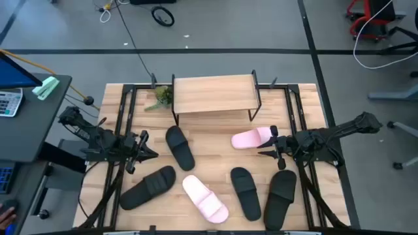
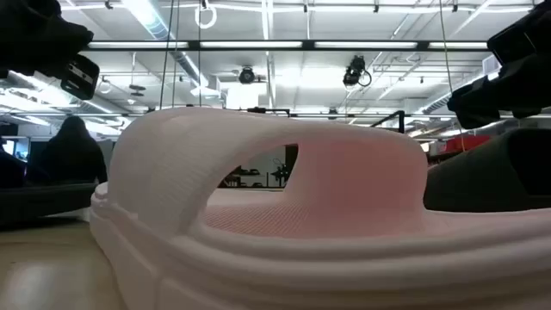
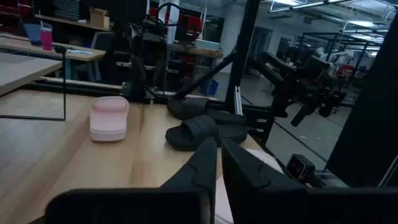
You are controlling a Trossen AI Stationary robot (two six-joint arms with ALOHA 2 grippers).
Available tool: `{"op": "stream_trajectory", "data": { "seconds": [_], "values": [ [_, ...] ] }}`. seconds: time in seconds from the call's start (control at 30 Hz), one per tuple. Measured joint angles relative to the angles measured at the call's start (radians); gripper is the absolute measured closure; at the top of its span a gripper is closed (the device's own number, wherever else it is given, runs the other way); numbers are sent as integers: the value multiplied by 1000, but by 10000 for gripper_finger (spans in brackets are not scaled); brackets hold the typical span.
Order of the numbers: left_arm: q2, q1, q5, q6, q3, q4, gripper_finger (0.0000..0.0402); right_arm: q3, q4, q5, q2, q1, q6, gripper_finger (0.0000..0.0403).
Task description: Pick and place slides into the shelf
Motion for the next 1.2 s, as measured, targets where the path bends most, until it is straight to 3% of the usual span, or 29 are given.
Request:
{"op": "stream_trajectory", "data": {
  "seconds": [1.2],
  "values": [
    [0, 0, 0, 1, 0, 0, 366, 0, 0, 0, 0, 0, 0, 293]
  ]
}}
